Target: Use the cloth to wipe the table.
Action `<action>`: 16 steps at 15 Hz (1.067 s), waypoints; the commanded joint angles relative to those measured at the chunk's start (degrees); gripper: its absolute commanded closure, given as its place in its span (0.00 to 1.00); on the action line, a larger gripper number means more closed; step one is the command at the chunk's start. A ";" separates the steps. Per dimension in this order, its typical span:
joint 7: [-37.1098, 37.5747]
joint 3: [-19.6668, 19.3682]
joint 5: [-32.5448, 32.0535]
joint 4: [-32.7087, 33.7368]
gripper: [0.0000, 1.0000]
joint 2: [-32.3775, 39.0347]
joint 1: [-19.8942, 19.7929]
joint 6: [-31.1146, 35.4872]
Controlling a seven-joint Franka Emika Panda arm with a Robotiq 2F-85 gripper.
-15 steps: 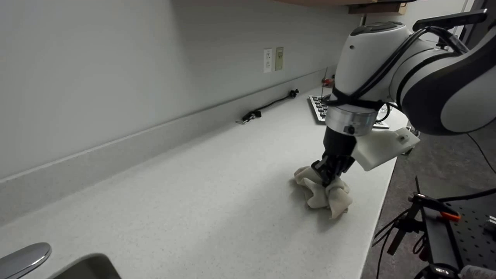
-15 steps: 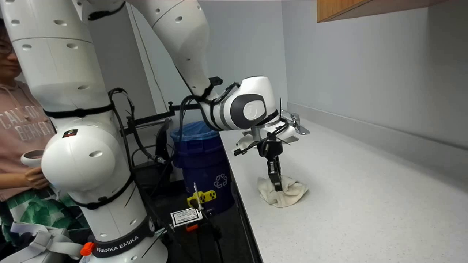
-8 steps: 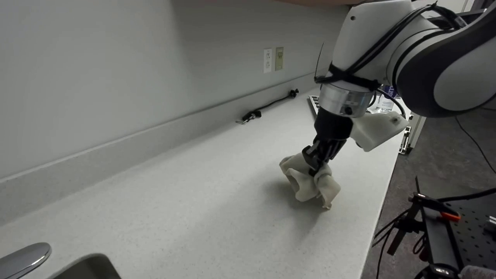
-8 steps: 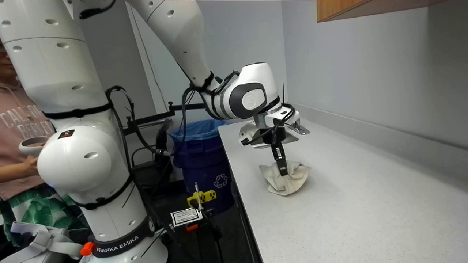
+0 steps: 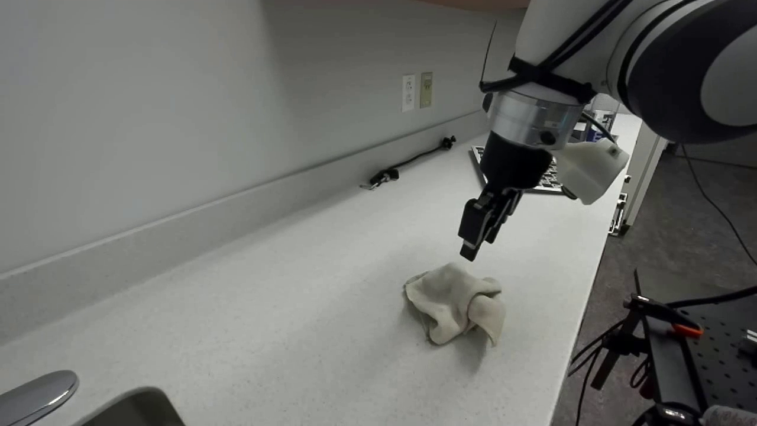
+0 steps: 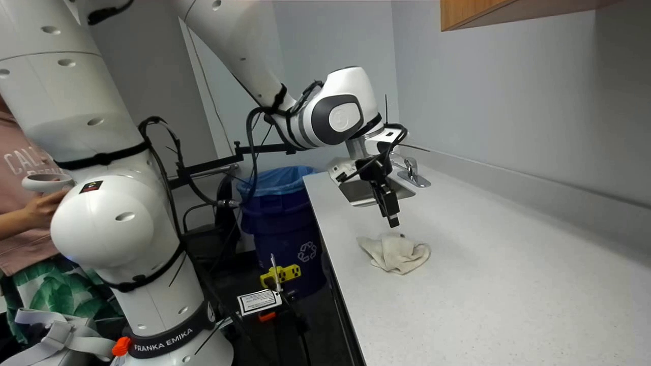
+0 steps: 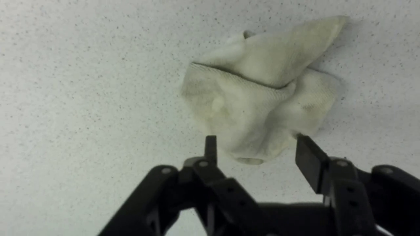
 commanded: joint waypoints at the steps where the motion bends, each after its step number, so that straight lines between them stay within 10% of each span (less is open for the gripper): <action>1: -2.23 2.82 -0.49 -0.42 0.05 -5.63 -1.86 -6.71; 15: -10.01 4.01 2.21 -9.98 0.00 -24.54 -2.51 -14.11; 16: -7.13 5.82 1.41 -4.90 0.00 -17.33 -3.35 -14.54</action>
